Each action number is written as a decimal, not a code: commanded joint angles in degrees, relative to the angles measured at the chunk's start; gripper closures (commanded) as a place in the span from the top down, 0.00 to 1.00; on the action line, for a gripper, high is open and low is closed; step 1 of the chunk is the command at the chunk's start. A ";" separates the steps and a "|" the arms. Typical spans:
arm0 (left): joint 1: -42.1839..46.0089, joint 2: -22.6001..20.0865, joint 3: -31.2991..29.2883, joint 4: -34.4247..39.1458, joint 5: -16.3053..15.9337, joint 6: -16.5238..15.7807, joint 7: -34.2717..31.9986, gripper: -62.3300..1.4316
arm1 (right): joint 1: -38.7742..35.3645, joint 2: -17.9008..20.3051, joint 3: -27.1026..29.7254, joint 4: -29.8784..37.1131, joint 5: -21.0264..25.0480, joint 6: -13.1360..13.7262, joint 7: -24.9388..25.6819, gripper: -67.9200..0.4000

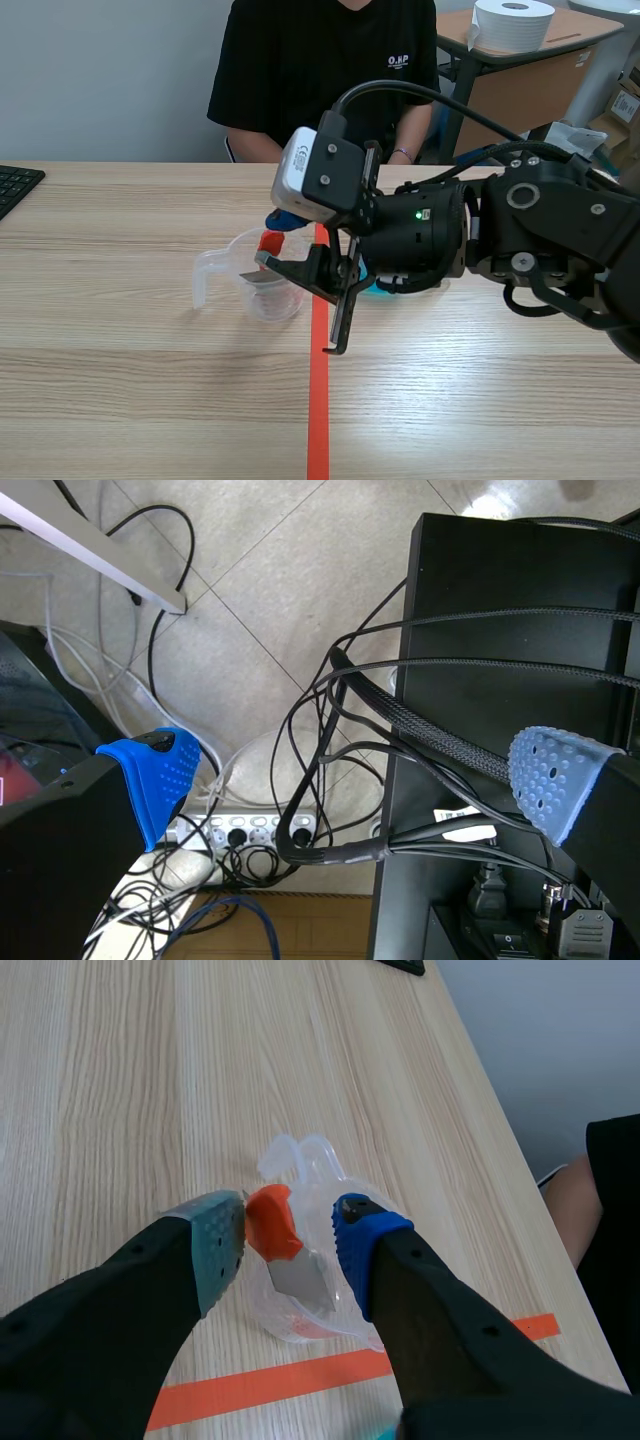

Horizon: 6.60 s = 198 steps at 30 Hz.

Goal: Do the redox reaction experiment.
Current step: 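Lift the metal plate out of the left beaker, then move the plate over the blue solution, then point at the plate with the left hand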

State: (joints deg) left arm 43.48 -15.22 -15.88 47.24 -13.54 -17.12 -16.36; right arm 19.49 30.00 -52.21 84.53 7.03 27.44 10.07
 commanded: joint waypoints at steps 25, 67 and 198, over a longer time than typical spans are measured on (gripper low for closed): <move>0.48 0.11 -0.04 0.74 -0.74 -0.17 -1.84 1.00 | 3.56 0.94 1.44 1.20 4.07 3.54 0.42 0.02; 0.63 0.11 -0.04 0.74 -0.33 -0.39 -1.73 0.09 | 12.61 11.26 15.10 5.92 30.58 15.28 -10.14 0.02; -76.87 8.28 52.57 -5.49 15.41 -7.43 -4.72 0.09 | 13.05 21.70 15.15 4.11 30.71 15.28 -7.56 0.02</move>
State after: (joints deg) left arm -32.38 -7.60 36.84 41.25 2.20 -24.64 -20.08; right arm 30.76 51.13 -37.56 88.36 37.10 42.39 1.41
